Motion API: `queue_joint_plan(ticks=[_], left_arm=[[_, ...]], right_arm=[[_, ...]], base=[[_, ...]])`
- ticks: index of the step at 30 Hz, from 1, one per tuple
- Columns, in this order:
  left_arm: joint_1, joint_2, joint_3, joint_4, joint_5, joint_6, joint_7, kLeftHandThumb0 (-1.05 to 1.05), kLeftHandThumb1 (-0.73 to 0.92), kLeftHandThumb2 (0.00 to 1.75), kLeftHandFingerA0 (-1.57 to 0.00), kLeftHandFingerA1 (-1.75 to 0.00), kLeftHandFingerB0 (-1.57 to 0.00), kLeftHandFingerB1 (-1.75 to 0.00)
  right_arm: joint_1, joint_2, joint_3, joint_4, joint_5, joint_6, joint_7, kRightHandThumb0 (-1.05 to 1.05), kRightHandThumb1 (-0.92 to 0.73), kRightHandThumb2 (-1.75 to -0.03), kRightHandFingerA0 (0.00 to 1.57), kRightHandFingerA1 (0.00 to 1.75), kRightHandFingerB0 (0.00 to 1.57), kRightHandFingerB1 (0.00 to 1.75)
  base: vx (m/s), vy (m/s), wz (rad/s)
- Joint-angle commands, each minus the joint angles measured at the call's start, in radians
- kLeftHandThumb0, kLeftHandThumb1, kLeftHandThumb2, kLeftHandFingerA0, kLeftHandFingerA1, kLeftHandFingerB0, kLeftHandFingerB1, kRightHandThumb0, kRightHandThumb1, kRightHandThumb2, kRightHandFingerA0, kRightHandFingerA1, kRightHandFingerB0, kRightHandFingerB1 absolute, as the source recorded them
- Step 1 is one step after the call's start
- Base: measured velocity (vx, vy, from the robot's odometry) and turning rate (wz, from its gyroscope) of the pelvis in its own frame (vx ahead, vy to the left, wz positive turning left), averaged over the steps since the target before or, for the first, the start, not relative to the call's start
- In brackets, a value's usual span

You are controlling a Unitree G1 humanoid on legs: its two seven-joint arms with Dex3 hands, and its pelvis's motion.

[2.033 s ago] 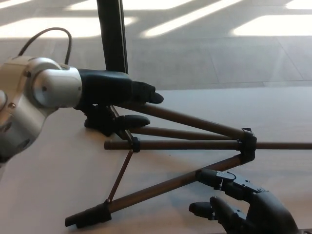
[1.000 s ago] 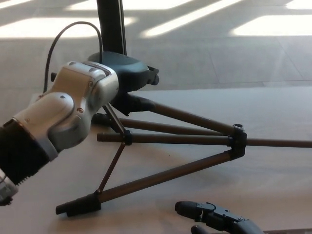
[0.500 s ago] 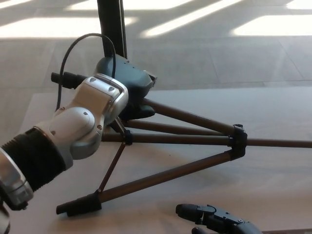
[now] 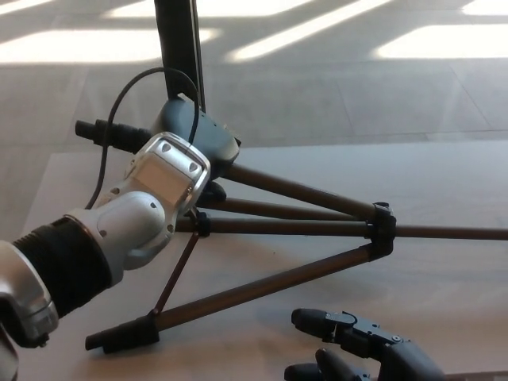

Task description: Use both hands of the robot to pick up the tripod lying in the middle of the desk and make it stand upright on the desk

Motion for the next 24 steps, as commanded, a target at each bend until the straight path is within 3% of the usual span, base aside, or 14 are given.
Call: queue_joint_plan(ticks=[1,3,5,7,8,9,10,12,13,18,21,22,23,24], left_arm=[[0.055,0.030,0.001,0.102,0.147,-0.204,0.495,-0.26,0.48,0.58,-0.90,-1.56,-0.82,-0.61],[0.052,0.027,0.010,0.118,0.137,-0.214,0.529,-0.33,0.49,0.58,-0.95,-1.70,-0.85,-0.64],[0.060,0.018,0.046,0.130,0.093,-0.238,0.567,-0.35,0.50,0.57,-0.90,-1.72,-0.85,-0.71],[0.056,0.015,0.066,0.139,0.064,-0.261,0.570,-0.34,0.49,0.57,-0.89,-1.73,-0.86,-0.78],[0.057,0.014,0.078,0.138,0.049,-0.269,0.564,-0.35,0.51,0.57,-0.89,-1.72,-0.86,-0.80],[0.060,0.013,0.095,0.135,0.028,-0.282,0.566,-0.36,0.51,0.57,-0.90,-1.75,-0.85,-0.79],[0.056,0.012,0.103,0.135,0.022,-0.290,0.573,-0.37,0.39,0.86,-1.20,-1.36,-0.81,-0.87],[0.047,0.012,0.103,0.143,0.033,-0.305,0.602,-0.37,0.37,0.85,-1.20,-1.36,-0.81,-0.86],[0.047,0.011,0.106,0.143,0.031,-0.308,0.603,-0.36,0.53,0.58,-0.90,-1.75,-0.85,-0.84],[0.046,-0.007,0.145,0.149,0.006,-0.311,0.590,-0.37,0.44,0.57,-0.85,-1.62,-0.90,-0.72],[0.048,-0.012,0.151,0.154,0.011,-0.315,0.593,-0.31,0.46,0.56,-0.86,-1.67,-0.89,-0.69],[0.054,-0.015,0.155,0.159,0.009,-0.317,0.604,-0.31,0.47,0.56,-0.87,-1.67,-0.89,-0.68],[0.061,-0.023,0.171,0.152,-0.008,-0.309,0.583,-0.32,0.48,0.56,-0.87,-1.69,-0.88,-0.67],[0.061,-0.024,0.169,0.153,-0.005,-0.306,0.579,-0.33,0.48,0.56,-0.85,-1.68,-0.88,-0.66]], right_arm=[[-0.036,0.011,-0.026,-0.039,-0.016,0.082,-0.062,-0.68,-0.70,-0.62,0.43,0.62,0.44,0.40],[-0.049,0.020,-0.032,-0.036,-0.015,0.089,-0.070,-0.69,-0.69,-0.62,0.43,0.61,0.44,0.39],[-0.061,0.054,-0.053,-0.037,0.009,0.122,-0.101,-0.72,-0.71,-0.62,0.31,0.58,0.32,0.35],[-0.072,0.182,-0.132,0.008,0.140,0.176,-0.164,-0.76,-0.71,-0.62,0.12,0.52,0.16,0.32],[-0.078,0.218,-0.155,0.027,0.173,0.187,-0.180,-0.39,-0.38,-1.00,0.03,0.54,0.00,0.50],[-0.085,0.279,-0.188,0.061,0.215,0.192,-0.214,-0.39,-0.39,-1.00,0.04,0.55,0.00,0.49],[-0.095,0.331,-0.217,0.101,0.240,0.179,-0.242,-0.80,-0.57,-0.95,0.04,0.44,0.10,0.42],[-0.115,0.399,-0.265,0.162,0.273,0.168,-0.273,-0.80,-0.57,-0.97,0.03,0.38,0.08,0.35],[-0.117,0.414,-0.273,0.175,0.273,0.160,-0.274,-0.88,-0.63,-0.99,0.03,0.26,0.03,0.32],[-0.170,0.553,-0.335,0.306,0.269,0.083,-0.366,-0.80,-0.68,-1.09,0.02,0.34,0.00,0.19],[-0.183,0.571,-0.341,0.334,0.274,0.060,-0.384,-0.79,-0.69,-1.09,0.02,0.34,0.00,0.20],[-0.196,0.601,-0.357,0.368,0.297,0.037,-0.402,-0.83,-0.87,-0.66,0.00,0.38,0.00,0.23],[-0.204,0.613,-0.360,0.383,0.299,0.027,-0.420,-0.84,-0.87,-0.67,0.00,0.39,0.00,0.23],[-0.209,0.624,-0.368,0.396,0.312,0.018,-0.428,-0.79,-0.67,-1.07,0.01,0.34,0.00,0.19]], base=[[0.00,0.000,0.00],[0.00,0.000,0.00],[0.00,0.000,0.00],[0.00,0.000,0.00],[0.00,0.000,0.00],[0.00,0.000,0.00],[0.00,0.000,0.00],[0.00,0.000,0.00],[0.00,0.000,0.00],[0.00,0.000,0.00],[0.00,0.000,0.00],[0.00,0.000,0.00],[0.00,0.000,0.00],[0.00,0.000,0.00]])
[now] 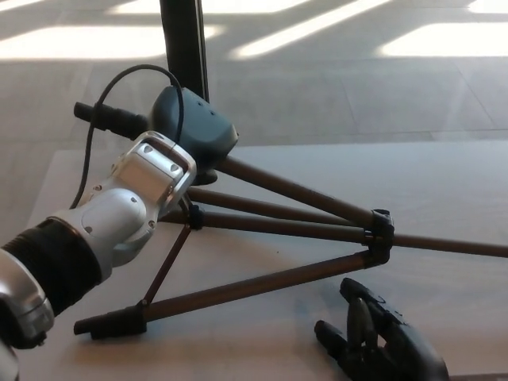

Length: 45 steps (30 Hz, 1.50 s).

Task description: Use both hands of the robot to pick up the tripod lying in the middle of the desk and make it stand upright on the desk

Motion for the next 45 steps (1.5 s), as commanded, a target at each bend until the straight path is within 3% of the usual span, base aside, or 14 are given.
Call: queue_joint_plan(ticks=[1,3,8,9,11,12,19,20,21,26,35,36,42,45], left_arm=[[0.028,-0.018,0.092,0.047,0.013,-0.169,0.284,-0.26,0.46,0.56,-0.85,-1.64,-0.87,-0.66],[0.033,-0.018,0.101,0.048,0.011,-0.180,0.299,-0.24,0.45,0.56,-0.87,-1.66,-0.86,-0.69],[0.034,-0.042,0.131,0.053,-0.007,-0.189,0.317,-0.27,0.46,0.54,-0.87,-1.66,-0.89,-0.69],[0.032,-0.043,0.130,0.048,0.001,-0.182,0.312,-0.32,0.48,0.58,-0.84,-1.64,-0.87,-0.70],[0.031,-0.046,0.128,0.045,0.005,-0.175,0.299,-0.32,0.48,0.58,-0.84,-1.64,-0.87,-0.70],[0.025,-0.052,0.130,0.044,0.004,-0.179,0.291,-0.24,0.46,0.55,-0.87,-1.68,-0.87,-0.73],[0.013,-0.071,0.146,0.036,0.012,-0.174,0.307,-0.33,0.44,0.56,-0.90,-1.69,-0.88,-0.73],[0.007,-0.072,0.144,0.039,0.017,-0.173,0.303,-0.33,0.43,0.56,-0.90,-1.69,-0.87,-0.72],[-0.007,-0.077,0.130,0.039,0.030,-0.163,0.269,-0.28,0.46,0.54,-0.89,-1.73,-0.86,-0.72],[-0.027,-0.099,0.149,0.042,0.008,-0.154,0.227,-0.38,0.39,0.51,-0.86,-1.70,-0.86,-0.66],[-0.053,-0.151,0.187,0.019,-0.014,-0.131,0.170,-0.25,0.42,0.57,-0.89,-1.60,-0.85,-0.73],[-0.054,-0.152,0.190,0.001,-0.014,-0.125,0.145,-0.22,0.43,0.58,-0.90,-1.57,-0.85,-0.73],[-0.046,-0.174,0.213,-0.017,-0.013,-0.117,0.147,-0.17,0.45,0.56,-0.91,-1.51,-0.84,-0.69],[-0.060,-0.183,0.218,-0.008,-0.001,-0.111,0.144,-0.17,0.45,0.56,-0.90,-1.62,-0.84,-0.71]], right_arm=[[-0.106,0.400,-0.177,0.218,0.195,-0.067,-0.334,-0.84,-0.68,-1.05,0.01,0.33,0.00,0.18],[-0.118,0.416,-0.189,0.282,0.213,-0.100,-0.335,-0.98,-0.73,-1.06,0.00,0.29,0.00,0.08],[-0.142,0.464,-0.222,0.349,0.280,-0.137,-0.410,-0.94,-0.70,-1.06,0.00,0.30,0.00,0.12],[-0.134,0.494,-0.218,0.352,0.282,-0.152,-0.446,-0.82,-0.83,-0.65,0.00,0.31,0.00,0.02],[-0.121,0.499,-0.205,0.353,0.277,-0.160,-0.446,-0.82,-0.83,-0.65,0.00,0.31,0.00,0.02],[-0.107,0.501,-0.184,0.360,0.272,-0.160,-0.429,-1.05,-0.79,-1.08,0.00,0.20,0.00,0.08],[-0.280,0.450,-0.208,0.507,0.306,-0.201,-0.450,-1.05,-0.74,-1.05,0.00,0.18,0.00,0.07],[-0.303,0.442,-0.211,0.534,0.314,-0.205,-0.441,-0.83,-0.78,-0.64,0.00,0.12,0.00,0.00],[-0.320,0.426,-0.208,0.541,0.317,-0.174,-0.450,-1.00,-0.69,-1.04,0.00,0.22,0.00,0.12],[-0.404,0.437,-0.224,0.660,0.294,-0.276,-0.535,-0.95,-0.59,-0.90,0.00,0.17,0.00,0.00],[-0.562,0.356,-0.282,0.821,0.342,-0.244,-0.539,-0.89,-0.54,-0.90,0.00,0.22,0.00,0.04],[-0.580,0.339,-0.275,0.837,0.328,-0.224,-0.510,-1.05,-0.63,-0.96,0.00,0.20,0.00,0.04],[-0.593,0.319,-0.268,0.840,0.331,-0.202,-0.521,-1.00,-0.60,-0.90,0.00,0.11,0.00,0.00],[-0.567,0.339,-0.282,0.820,0.372,-0.219,-0.535,-0.98,-0.57,-0.89,0.00,0.13,0.00,0.03]], base=[[0.00,0.000,0.00],[0.00,0.000,0.00],[0.00,0.000,0.00],[0.00,0.000,0.00],[0.00,0.000,0.00],[0.00,0.000,0.00],[0.00,0.000,0.00],[0.00,0.000,0.00],[0.00,0.000,0.00],[0.00,0.000,0.00],[0.00,0.000,0.00],[0.00,0.000,0.00],[0.00,0.000,0.00],[0.00,0.000,0.00]])
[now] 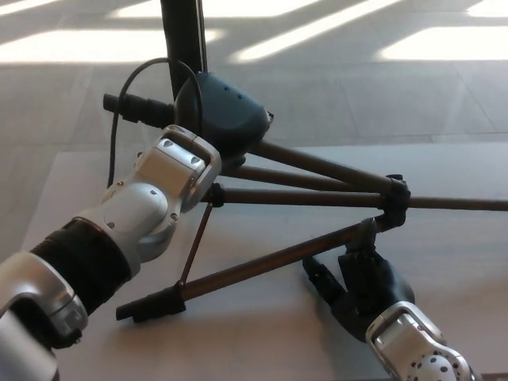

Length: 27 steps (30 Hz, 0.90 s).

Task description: Use both hands of the robot to pick up the tripod lying in the middle of the desk and make it stand upright on the desk

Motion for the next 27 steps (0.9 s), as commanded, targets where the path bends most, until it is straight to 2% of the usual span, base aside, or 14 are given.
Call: queue_joint_plan(ticks=[1,4,8,12,13,14,16,17,18,19,21,24,26,27], left_arm=[[-0.078,-0.054,0.081,-0.047,-0.004,-0.054,0.023,-0.17,0.45,0.56,-0.90,-1.59,-0.82,-0.70],[-0.077,-0.063,0.085,-0.048,0.002,-0.053,0.033,-0.17,0.45,0.56,-0.91,-1.60,-0.82,-0.72],[-0.101,-0.094,0.111,-0.048,-0.005,-0.023,0.013,-0.23,0.44,0.63,-0.90,-1.32,-0.80,-0.73],[-0.101,-0.102,0.123,-0.052,0.003,-0.030,0.020,-0.16,0.46,0.56,-0.90,-1.42,-0.82,-0.70],[-0.103,-0.102,0.121,-0.054,0.016,-0.027,0.029,-0.17,0.46,0.56,-0.89,-1.48,-0.83,-0.71],[-0.093,-0.105,0.135,-0.091,0.001,-0.009,-0.016,-0.26,0.45,0.63,-0.92,-1.45,-0.82,-0.73],[-0.084,-0.106,0.138,-0.100,0.002,-0.013,-0.018,-0.26,0.45,0.63,-0.92,-1.45,-0.82,-0.73],[-0.069,-0.108,0.145,-0.101,-0.003,-0.019,-0.002,-0.18,0.47,0.56,-0.91,-1.48,-0.82,-0.71],[-0.061,-0.107,0.148,-0.106,-0.001,-0.022,0.007,-0.20,0.47,0.57,-0.93,-1.46,-0.82,-0.72],[-0.052,-0.109,0.150,-0.109,0.003,-0.023,0.011,-0.20,0.48,0.56,-0.93,-1.42,-0.81,-0.71],[-0.046,-0.116,0.158,-0.119,0.002,-0.016,-0.003,-0.21,0.47,0.57,-0.89,-1.53,-0.80,-0.73],[-0.043,-0.125,0.166,-0.125,0.009,-0.008,-0.004,-0.21,0.47,0.54,-0.92,-1.54,-0.84,-0.73],[-0.035,-0.132,0.175,-0.151,0.012,0.008,-0.028,-0.21,0.46,0.57,-0.92,-1.55,-0.81,-0.74],[-0.029,-0.136,0.179,-0.161,0.013,0.012,-0.030,-0.20,0.47,0.54,-0.94,-1.53,-0.83,-0.73]], right_arm=[[-0.075,0.294,-0.097,0.184,0.076,-0.024,-0.285,-1.01,-0.58,-0.89,0.00,0.11,0.00,0.00],[-0.053,0.286,-0.072,0.176,0.075,-0.005,-0.270,-1.03,-0.63,-0.94,0.00,0.11,0.00,0.00],[-0.102,0.248,-0.044,0.246,0.042,-0.012,-0.235,-1.01,-0.57,-0.87,0.00,0.15,0.00,0.01],[-0.109,0.261,-0.066,0.257,0.077,-0.052,-0.265,-0.95,-0.52,-0.84,0.00,0.13,0.00,0.00],[-0.108,0.259,-0.056,0.252,0.070,-0.051,-0.268,-0.72,-0.66,-0.60,0.00,0.18,0.00,0.12],[-0.077,0.229,0.013,0.213,0.009,-0.041,-0.202,-0.71,-0.55,-0.93,0.19,0.72,0.02,0.50],[-0.068,0.228,0.000,0.216,0.037,-0.052,-0.173,-0.71,-0.55,-0.93,0.19,0.72,0.02,0.50],[-0.084,0.202,0.028,0.231,-0.015,-0.066,-0.189,-0.65,-0.69,-0.61,0.42,1.03,0.17,0.54],[-0.103,0.178,0.038,0.260,-0.033,-0.055,-0.188,-0.70,-0.55,-0.92,0.61,0.92,0.15,0.56],[-0.124,0.169,0.027,0.291,-0.032,-0.065,-0.203,-0.68,-0.69,-0.61,0.57,1.05,0.22,0.57],[-0.164,0.149,0.005,0.326,-0.017,-0.075,-0.214,-0.73,-0.64,-0.60,0.65,1.23,0.46,0.83],[-0.191,0.128,-0.016,0.354,0.015,-0.086,-0.167,-0.69,-0.71,-0.63,0.45,1.28,0.20,0.71],[-0.214,0.125,-0.031,0.364,0.018,-0.110,-0.195,-0.71,-0.71,-0.61,0.35,1.11,0.14,0.67],[-0.222,0.113,-0.023,0.370,0.009,-0.100,-0.183,-0.73,-0.76,-0.63,0.32,1.28,0.13,0.74]], base=[[0.00,0.000,0.00],[0.00,0.000,0.00],[0.00,0.000,0.00],[0.00,0.000,0.00],[0.00,0.000,0.00],[0.00,0.000,0.00],[0.00,0.000,0.00],[0.00,0.000,0.00],[0.00,0.000,0.00],[0.00,0.000,0.00],[0.00,0.000,0.00],[0.00,0.000,0.00],[0.00,0.000,0.00],[0.00,0.000,0.00]])
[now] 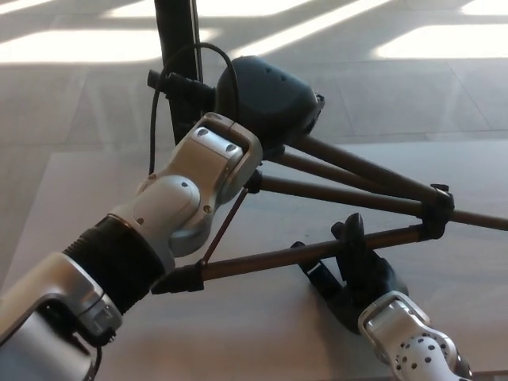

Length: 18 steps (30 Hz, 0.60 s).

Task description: Use both hands of the robot to pick up the tripod lying in the middle of the desk and make it stand upright on the desk

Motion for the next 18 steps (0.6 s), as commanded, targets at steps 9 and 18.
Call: queue_joint_plan(ticks=[9,18], left_arm=[[0.014,-0.038,0.086,-0.117,0.025,0.028,-0.021,-0.19,0.48,0.54,-0.93,-1.45,-0.83,-0.72],[0.042,-0.024,0.095,-0.126,0.025,0.010,-0.036,-0.18,0.49,0.54,-0.93,-1.47,-0.81,-0.74]], right_arm=[[-0.118,0.124,0.003,0.152,-0.104,-0.021,-0.162,-0.76,-0.77,-0.64,0.52,1.65,0.32,1.17],[-0.225,0.145,-0.057,0.281,-0.119,-0.131,-0.377,-0.63,-0.89,-0.67,0.78,1.75,0.56,1.71]], base=[[0.00,0.000,0.00],[0.00,0.000,0.00]])
